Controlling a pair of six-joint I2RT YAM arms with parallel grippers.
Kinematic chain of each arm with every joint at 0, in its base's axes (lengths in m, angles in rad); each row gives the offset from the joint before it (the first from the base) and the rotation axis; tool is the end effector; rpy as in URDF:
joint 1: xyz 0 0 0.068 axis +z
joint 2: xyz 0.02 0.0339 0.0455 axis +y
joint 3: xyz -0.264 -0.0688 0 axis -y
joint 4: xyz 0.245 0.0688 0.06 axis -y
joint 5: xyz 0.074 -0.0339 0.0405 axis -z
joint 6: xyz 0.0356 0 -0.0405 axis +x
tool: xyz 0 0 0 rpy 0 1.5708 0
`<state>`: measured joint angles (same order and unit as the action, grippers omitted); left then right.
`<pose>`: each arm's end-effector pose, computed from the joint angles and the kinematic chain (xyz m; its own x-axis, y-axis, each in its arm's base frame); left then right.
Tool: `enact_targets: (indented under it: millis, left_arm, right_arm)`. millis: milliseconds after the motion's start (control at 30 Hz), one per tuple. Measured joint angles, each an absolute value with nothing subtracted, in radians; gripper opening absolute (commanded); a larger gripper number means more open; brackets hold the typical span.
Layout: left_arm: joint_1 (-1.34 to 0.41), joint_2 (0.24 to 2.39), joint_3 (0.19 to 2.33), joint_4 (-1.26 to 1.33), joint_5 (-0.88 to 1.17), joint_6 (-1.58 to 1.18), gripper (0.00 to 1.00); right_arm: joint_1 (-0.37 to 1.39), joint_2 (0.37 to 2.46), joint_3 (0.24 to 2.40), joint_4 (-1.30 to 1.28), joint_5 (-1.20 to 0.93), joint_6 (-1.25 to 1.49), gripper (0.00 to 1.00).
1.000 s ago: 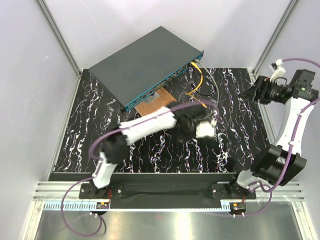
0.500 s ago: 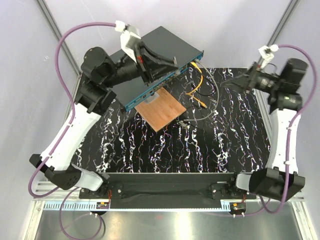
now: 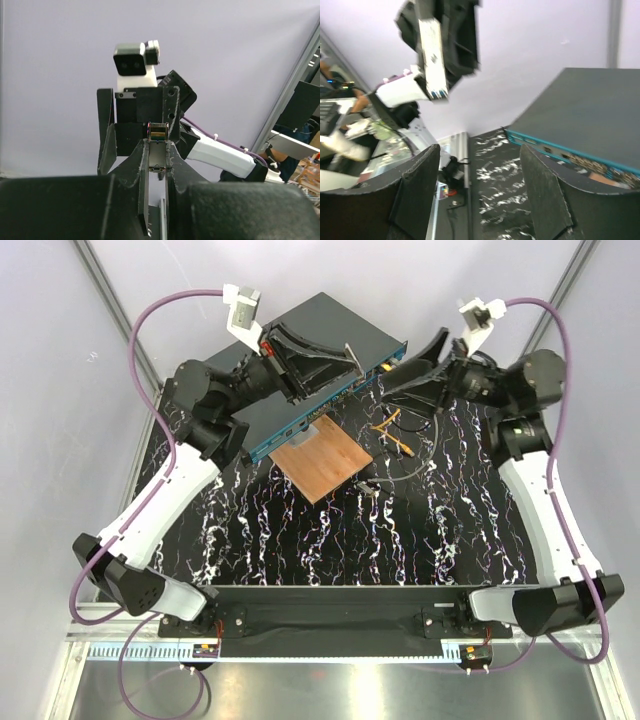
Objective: Insert the plug into the switch port
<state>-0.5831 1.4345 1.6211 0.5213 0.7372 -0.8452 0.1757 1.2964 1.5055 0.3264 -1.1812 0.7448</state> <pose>0.2289 -0.1796 0.5447 -0.2637 -0.4896 -0.8311 0.9595 -0.0443 -0.2783 0.2413 0.0763 0.5218 -0.2066 0.2248 -0.9523 -0.9653 0.1122 0.2359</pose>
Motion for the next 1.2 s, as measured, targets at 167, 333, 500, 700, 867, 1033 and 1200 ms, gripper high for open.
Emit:
enact_targets:
  millis: [167, 333, 500, 700, 867, 1033, 1200]
  left_arm:
    - [-0.583, 1.434, 1.550, 0.549, 0.736, -0.892, 0.00]
    - [-0.583, 1.433, 1.497, 0.562, 0.736, -0.915, 0.00]
    - [-0.583, 1.433, 1.484, 0.579, 0.736, -0.926, 0.00]
    - [-0.583, 1.433, 1.484, 0.590, 0.735, -0.936, 0.00]
    - [-0.583, 1.431, 1.483, 0.597, 0.730, -0.940, 0.06]
    - [-0.576, 1.425, 1.478, 0.582, 0.730, -0.936, 0.70]
    - [-0.496, 1.409, 1.488, 0.447, 0.732, -0.893, 0.74]
  right_arm:
    - [0.255, 1.348, 1.528, 0.374, -1.160, 0.801, 0.69]
    - [0.295, 1.366, 1.530, 0.382, -1.159, 0.825, 0.63]
    - [0.305, 1.369, 1.534, 0.392, -1.151, 0.831, 0.53]
    - [0.306, 1.374, 1.547, 0.391, -1.142, 0.829, 0.31]
    - [0.308, 1.374, 1.558, 0.384, -1.142, 0.824, 0.00]
    - [0.308, 1.374, 1.586, 0.301, -1.139, 0.765, 0.00]
    - [0.302, 1.381, 1.719, -0.060, -1.057, 0.494, 0.00]
